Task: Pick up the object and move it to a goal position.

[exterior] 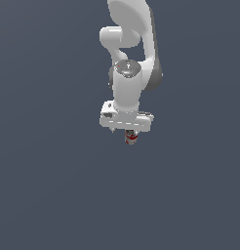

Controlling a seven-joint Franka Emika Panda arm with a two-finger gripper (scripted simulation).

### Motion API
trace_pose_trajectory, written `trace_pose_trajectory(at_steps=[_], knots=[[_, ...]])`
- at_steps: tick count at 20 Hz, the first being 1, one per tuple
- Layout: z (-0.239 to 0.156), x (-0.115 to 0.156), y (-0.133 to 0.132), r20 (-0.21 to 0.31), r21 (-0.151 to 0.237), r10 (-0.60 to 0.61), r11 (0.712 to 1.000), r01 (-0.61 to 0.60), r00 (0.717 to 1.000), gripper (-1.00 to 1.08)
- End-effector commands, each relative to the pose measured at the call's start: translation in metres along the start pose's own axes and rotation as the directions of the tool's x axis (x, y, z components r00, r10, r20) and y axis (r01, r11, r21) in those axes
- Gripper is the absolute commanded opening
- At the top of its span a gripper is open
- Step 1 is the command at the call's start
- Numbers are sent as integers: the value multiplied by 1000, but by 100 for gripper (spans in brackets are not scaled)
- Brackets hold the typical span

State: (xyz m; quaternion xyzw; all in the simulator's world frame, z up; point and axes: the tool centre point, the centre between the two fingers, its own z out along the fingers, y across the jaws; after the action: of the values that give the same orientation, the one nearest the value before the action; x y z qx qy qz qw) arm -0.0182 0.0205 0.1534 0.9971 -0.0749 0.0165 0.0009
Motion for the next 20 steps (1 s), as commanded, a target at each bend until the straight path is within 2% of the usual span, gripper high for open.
trace_pose_trajectory(at_steps=[1, 11, 20], knots=[[5, -13, -8, 7, 0, 45, 999, -45, 999, 100], [20, -52, -27, 28, -5, 178, 984, -178, 984, 100], [24, -61, -30, 32, -7, 207, 978, -207, 978, 100]])
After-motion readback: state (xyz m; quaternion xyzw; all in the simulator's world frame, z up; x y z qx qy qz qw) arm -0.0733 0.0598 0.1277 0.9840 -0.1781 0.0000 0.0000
